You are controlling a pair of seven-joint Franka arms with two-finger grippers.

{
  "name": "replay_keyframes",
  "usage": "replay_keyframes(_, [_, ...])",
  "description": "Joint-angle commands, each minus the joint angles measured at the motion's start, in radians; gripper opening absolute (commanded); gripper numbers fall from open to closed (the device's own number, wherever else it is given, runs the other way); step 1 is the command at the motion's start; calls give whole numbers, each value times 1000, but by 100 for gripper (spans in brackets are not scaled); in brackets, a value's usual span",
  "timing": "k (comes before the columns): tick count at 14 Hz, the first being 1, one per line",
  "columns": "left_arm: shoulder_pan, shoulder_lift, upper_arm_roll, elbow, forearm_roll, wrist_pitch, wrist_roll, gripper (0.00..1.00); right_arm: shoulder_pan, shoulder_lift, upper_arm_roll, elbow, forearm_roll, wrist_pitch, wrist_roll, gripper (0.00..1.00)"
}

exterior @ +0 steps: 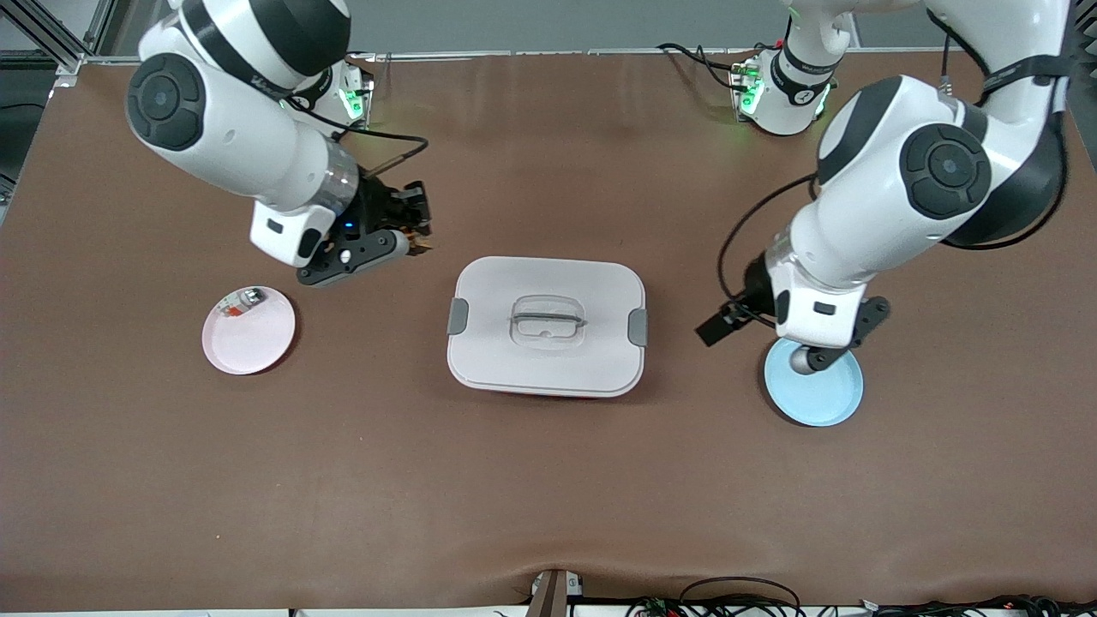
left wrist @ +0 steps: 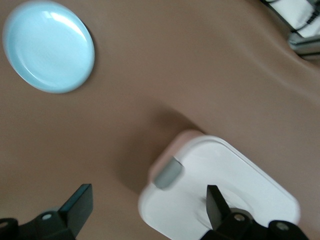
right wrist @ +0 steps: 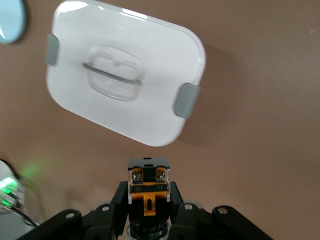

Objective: Transfer orange switch to right arm and place
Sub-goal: 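Carry the switch with the right gripper over the white plate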

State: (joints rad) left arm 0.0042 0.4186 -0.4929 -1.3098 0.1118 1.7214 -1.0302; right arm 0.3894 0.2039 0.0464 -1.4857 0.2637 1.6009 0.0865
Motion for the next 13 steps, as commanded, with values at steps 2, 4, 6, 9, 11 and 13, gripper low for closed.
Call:
replay_keyframes(2, [16,-49,0,-14,178,-95,122,100,-73,-52,13,-14,-162,-96,-314,0])
replay_keyframes(4, [48,-57,1,-14,197,-126,238,100,-133,-86,13,-65,-201,-90,-507,0])
replay_keyframes(6, [103,-84,-1,-14,197,-155,349,100,-178,-138,13,-140,-263,-50,-678,0])
replay_keyframes(9, [187,-125,-6,-17,181,-204,493,100,-268,-202,13,-266,-291,62,-926,0])
replay_keyframes(11, [212,-156,-9,-17,175,-221,532,100,-323,-216,13,-341,-291,157,-1075,0])
replay_keyframes(13, [209,-181,0,-19,157,-232,570,100,-366,-222,13,-425,-291,278,-1181,0])
